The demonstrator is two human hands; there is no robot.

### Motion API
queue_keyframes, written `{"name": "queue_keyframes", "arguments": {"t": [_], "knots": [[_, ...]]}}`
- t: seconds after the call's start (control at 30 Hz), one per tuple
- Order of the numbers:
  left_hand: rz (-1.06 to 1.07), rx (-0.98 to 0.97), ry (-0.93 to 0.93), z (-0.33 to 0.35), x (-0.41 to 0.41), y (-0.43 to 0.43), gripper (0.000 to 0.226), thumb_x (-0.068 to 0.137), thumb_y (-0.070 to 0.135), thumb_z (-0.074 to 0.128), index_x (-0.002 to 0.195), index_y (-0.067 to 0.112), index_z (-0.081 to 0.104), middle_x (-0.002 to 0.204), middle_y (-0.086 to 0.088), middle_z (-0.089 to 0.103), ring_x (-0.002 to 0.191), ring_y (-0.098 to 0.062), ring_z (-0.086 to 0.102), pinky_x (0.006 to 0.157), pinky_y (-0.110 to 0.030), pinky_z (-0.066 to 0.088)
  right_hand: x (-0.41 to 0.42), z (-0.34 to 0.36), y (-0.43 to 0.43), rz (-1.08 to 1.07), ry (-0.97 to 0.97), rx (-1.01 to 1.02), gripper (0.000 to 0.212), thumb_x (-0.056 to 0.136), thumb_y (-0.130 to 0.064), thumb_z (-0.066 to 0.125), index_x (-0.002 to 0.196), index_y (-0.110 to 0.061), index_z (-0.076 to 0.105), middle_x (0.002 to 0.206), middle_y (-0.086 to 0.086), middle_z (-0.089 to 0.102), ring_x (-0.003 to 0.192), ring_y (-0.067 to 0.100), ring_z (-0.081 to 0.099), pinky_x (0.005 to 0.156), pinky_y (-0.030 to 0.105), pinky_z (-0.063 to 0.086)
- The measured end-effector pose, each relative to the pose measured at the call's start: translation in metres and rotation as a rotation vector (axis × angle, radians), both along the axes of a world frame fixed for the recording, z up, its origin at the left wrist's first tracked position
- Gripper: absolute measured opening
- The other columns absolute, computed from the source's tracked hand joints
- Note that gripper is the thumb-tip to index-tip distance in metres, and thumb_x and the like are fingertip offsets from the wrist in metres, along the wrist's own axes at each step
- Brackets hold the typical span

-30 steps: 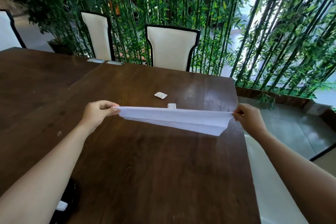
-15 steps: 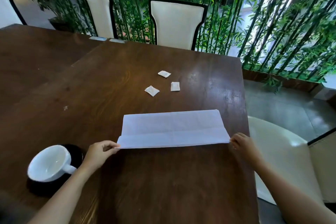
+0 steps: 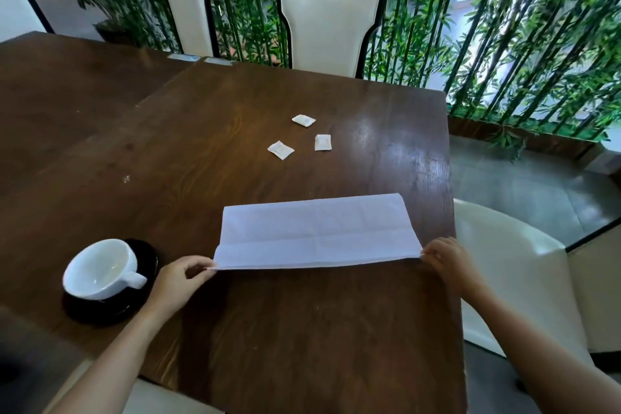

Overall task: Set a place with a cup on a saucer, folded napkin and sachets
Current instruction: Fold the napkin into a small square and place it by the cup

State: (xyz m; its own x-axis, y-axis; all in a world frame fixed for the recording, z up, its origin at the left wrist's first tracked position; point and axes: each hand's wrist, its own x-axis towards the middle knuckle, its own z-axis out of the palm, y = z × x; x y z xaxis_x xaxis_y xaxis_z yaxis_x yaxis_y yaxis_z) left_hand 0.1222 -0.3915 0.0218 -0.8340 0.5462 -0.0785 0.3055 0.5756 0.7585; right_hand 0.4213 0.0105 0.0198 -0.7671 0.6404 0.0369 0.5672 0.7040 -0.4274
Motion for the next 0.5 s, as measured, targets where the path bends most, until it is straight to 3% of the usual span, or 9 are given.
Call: {"name": "queue_keyframes", "arguments": {"t": [0.07, 0.17, 0.33, 0.5], "knots": [[0.014, 0.061, -0.074, 0.007, -0.007, 0.003, 0.010, 0.079, 0.015, 0.073, 0.088, 0.020, 0.073, 0.095, 0.008, 0.070, 0.094, -0.004, 0.061, 0.085, -0.025, 0.043, -0.008, 0.006, 0.010, -0.025, 0.031, -0.086, 0.004, 0.076, -0.006, 0.072, 0.074, -0.004, 0.070, 0.078, 0.013, 0.069, 0.080, 0.031, 0.060, 0.072, 0.037, 0.047], [0.019, 0.159, -0.205, 0.017, -0.019, 0.011, 0.012, 0.080, 0.013, 0.072, 0.089, 0.022, 0.073, 0.096, 0.012, 0.072, 0.094, 0.000, 0.063, 0.080, -0.017, 0.044, -0.020, 0.020, 0.025, -0.056, 0.032, -0.258, 0.005, 0.078, -0.014, 0.073, 0.074, -0.012, 0.069, 0.076, 0.007, 0.069, 0.075, 0.025, 0.064, 0.071, 0.035, 0.051], [0.087, 0.216, -0.337, 0.017, -0.048, 0.029, 0.013, 0.082, 0.020, 0.069, 0.094, 0.018, 0.072, 0.102, -0.004, 0.072, 0.099, -0.018, 0.063, 0.093, -0.035, 0.045, -0.041, 0.040, 0.050, -0.079, 0.043, -0.451, 0.011, 0.079, -0.021, 0.072, 0.070, -0.020, 0.067, 0.073, 0.002, 0.066, 0.069, 0.013, 0.060, 0.066, 0.025, 0.045], [0.237, 0.303, -0.494, 0.006, -0.071, 0.064, 0.011, 0.088, 0.019, 0.063, 0.096, 0.014, 0.068, 0.103, -0.007, 0.068, 0.089, -0.015, 0.063, 0.077, -0.028, 0.051, -0.074, 0.035, 0.063, -0.180, 0.151, -0.524, 0.012, 0.085, -0.017, 0.065, 0.086, -0.007, 0.071, 0.082, 0.007, 0.067, 0.079, 0.021, 0.060, 0.078, 0.037, 0.048]]}}
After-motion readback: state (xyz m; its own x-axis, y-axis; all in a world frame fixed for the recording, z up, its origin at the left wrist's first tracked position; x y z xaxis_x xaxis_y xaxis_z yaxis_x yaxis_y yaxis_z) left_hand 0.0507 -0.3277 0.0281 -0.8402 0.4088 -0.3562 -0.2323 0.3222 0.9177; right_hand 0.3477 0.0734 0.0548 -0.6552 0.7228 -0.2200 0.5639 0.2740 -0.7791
